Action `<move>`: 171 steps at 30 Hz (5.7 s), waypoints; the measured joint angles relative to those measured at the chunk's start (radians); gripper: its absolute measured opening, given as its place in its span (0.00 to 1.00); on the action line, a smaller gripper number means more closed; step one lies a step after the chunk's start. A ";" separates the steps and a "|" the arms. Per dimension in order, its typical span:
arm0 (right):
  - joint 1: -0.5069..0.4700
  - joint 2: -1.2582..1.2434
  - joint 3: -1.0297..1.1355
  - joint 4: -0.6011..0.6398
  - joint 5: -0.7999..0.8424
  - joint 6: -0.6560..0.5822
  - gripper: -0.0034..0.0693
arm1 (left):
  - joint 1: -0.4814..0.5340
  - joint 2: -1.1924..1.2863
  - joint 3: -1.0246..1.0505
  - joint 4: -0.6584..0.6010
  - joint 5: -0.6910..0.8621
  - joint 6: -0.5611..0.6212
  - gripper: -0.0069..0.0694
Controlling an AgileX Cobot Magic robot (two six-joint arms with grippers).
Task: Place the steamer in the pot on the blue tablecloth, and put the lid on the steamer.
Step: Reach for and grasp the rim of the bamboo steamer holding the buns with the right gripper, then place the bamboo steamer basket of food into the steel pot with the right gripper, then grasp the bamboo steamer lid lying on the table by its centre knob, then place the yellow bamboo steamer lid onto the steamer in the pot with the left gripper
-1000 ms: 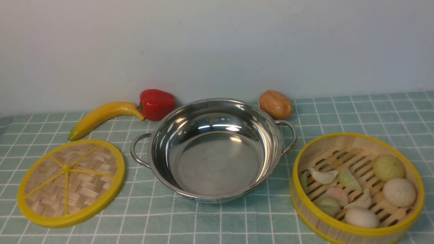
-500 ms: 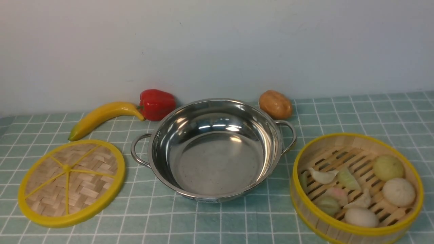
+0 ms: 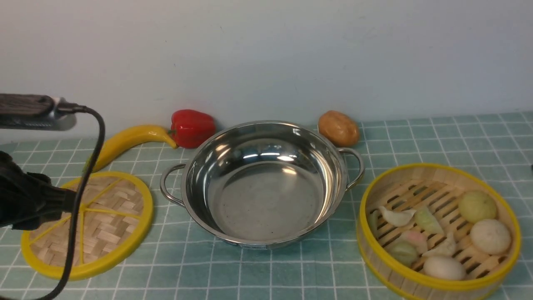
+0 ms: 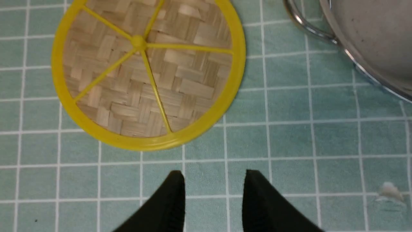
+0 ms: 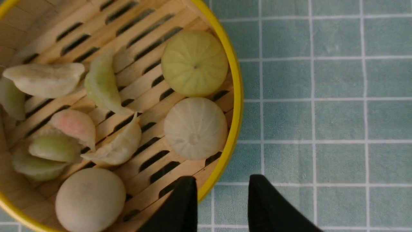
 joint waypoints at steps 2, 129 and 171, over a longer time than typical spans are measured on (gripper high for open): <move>0.000 0.050 0.000 -0.001 -0.025 -0.006 0.38 | 0.000 0.025 0.000 0.000 0.001 0.000 0.41; 0.506 0.285 -0.993 0.018 0.189 0.024 0.70 | 0.175 0.451 -0.166 -0.008 -0.192 -0.068 0.41; 0.506 -0.607 -0.401 -0.069 0.198 0.139 0.70 | -0.040 0.614 -0.961 0.098 0.234 0.033 0.24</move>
